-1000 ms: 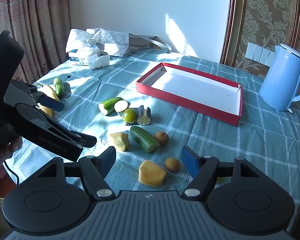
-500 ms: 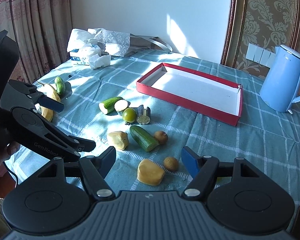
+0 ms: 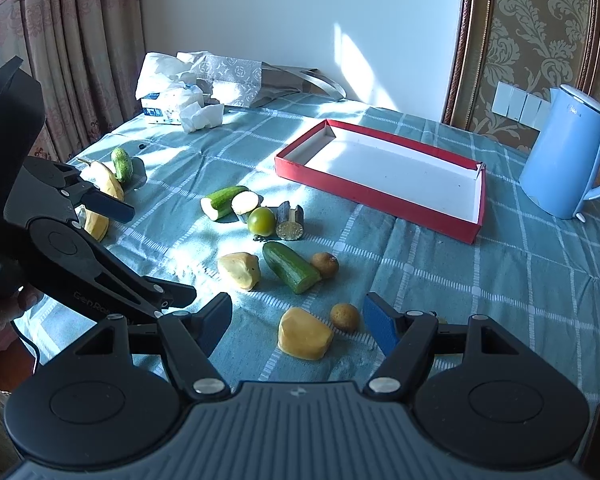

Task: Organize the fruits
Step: 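Move the left tool toward the cut green cucumber chunk, then grasp the cucumber chunk with the left tool while the right tool approaches the green tomato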

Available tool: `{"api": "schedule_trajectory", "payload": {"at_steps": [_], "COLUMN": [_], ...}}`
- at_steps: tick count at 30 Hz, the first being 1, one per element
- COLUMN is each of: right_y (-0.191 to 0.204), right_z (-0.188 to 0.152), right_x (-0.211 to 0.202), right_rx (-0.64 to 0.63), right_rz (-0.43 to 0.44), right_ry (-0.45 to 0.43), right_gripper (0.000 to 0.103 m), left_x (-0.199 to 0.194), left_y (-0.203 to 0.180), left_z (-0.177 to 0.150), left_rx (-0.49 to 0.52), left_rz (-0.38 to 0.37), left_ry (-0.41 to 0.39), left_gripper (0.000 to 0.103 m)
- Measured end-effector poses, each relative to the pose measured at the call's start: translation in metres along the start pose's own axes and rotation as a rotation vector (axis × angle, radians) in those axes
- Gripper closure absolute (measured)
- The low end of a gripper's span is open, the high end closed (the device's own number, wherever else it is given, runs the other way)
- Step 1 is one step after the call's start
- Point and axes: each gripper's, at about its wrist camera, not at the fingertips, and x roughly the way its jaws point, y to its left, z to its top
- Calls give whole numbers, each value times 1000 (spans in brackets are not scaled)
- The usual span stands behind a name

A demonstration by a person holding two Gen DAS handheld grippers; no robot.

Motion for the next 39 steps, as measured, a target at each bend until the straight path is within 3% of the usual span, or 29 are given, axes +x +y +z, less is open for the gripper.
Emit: {"api": "schedule_trajectory", "payload": {"at_steps": [16,31,39], "right_y": [-1,-1,1], "right_z": [10,22,25], "right_x": [2,13,21], "right_rx": [20,51,66], "right_rz": [-33,-80,-92], "right_ry": [-15,-11,4], "right_gripper": [30,30,30], "left_x": [20,53,84], "left_y": [33,71,89], "left_z": [19,44,58], "left_rx": [-33,24,-9], "left_rz": [21,50,-3], "left_ry": [-3,-7,42], "left_gripper": [0,0,0]}}
